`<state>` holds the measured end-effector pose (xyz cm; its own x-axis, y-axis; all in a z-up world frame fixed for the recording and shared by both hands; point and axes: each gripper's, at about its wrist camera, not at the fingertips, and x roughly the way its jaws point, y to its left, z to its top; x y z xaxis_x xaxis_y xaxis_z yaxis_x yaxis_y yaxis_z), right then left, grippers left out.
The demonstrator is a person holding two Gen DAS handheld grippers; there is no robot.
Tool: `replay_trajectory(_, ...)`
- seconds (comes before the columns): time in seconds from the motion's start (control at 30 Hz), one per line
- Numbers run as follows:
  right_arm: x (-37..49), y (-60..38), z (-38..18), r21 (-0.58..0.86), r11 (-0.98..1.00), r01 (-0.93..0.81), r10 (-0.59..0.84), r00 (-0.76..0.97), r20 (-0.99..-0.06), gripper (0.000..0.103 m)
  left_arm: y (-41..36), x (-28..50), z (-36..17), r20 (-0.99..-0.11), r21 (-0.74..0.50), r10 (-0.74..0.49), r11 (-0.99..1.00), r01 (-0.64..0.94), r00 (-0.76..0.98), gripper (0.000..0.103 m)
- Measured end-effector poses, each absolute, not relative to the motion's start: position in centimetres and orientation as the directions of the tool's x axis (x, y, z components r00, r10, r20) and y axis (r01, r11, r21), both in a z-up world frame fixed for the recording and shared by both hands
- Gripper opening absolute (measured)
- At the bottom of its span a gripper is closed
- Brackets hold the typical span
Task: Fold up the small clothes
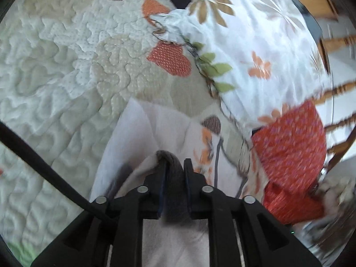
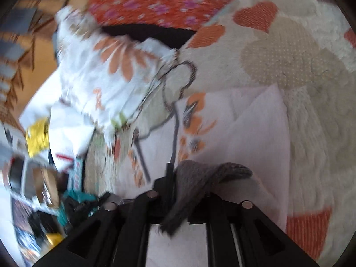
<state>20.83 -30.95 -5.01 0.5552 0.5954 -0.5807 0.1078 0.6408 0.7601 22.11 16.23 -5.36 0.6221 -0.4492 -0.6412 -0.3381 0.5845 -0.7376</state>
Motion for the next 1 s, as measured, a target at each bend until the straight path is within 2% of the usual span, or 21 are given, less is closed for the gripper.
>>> replay_trajectory(0.03,21.8,-31.5,-5.6,0.770,0.624,0.133,0.590,0.565,-0.577,0.042,16.7,22.4,-5.4,-0.640,-0.738,-0.432,0.577,-0.351,0.636,0.029)
replay_trajectory(0.07,22.3,-31.8,-5.8,0.775,0.614,0.146,0.583,0.578,-0.571,0.053,17.0,22.7,-5.4,-0.638,-0.738,-0.414,0.569,-0.363,0.649,0.039)
replay_trajectory(0.13,23.4,-32.5,-6.2,0.799,0.580,0.161,0.586,0.599,-0.546,0.057,18.0,23.2,-5.6,-0.613,-0.764,-0.412,0.527,-0.372,0.674,0.045)
replay_trajectory(0.27,24.6,-32.9,-6.4,0.807,0.562,0.183,0.581,0.607,-0.542,0.058,18.7,23.4,-5.3,-0.620,-0.761,-0.417,0.526,-0.379,0.665,0.048)
replay_trajectory(0.47,21.9,-32.7,-3.4,0.717,0.690,0.093,0.537,0.599,-0.594,0.058,18.2,20.5,-4.0,-0.688,-0.677,-0.381,0.645,-0.354,0.618,0.054)
replay_trajectory(0.67,15.3,-34.1,-2.1,0.572,0.818,0.064,0.443,0.564,-0.697,0.058,18.2,14.7,-2.8,-0.763,-0.555,-0.309,0.764,-0.329,0.568,0.068)
replay_trajectory(0.8,10.4,-33.9,-3.4,0.496,0.867,0.042,0.406,0.518,-0.753,0.057,18.1,11.0,-3.3,-0.826,-0.435,-0.232,0.842,-0.320,0.514,0.069)
replay_trajectory(0.9,7.9,-33.1,-5.2,0.478,0.878,0.026,0.411,0.472,-0.780,0.052,18.2,9.2,-3.7,-0.847,-0.397,-0.200,0.854,-0.336,0.492,0.069)
replay_trajectory(0.97,7.3,-33.4,-6.4,0.377,0.924,0.057,0.314,0.449,-0.837,0.033,18.3,8.2,-3.6,-0.855,-0.380,-0.178,0.855,-0.353,0.488,0.069)
replay_trajectory(1.0,6.9,-33.7,-6.3,0.342,0.938,0.057,0.279,0.461,-0.843,0.033,18.3,7.5,-3.1,-0.852,-0.379,-0.172,0.854,-0.356,0.494,0.069)
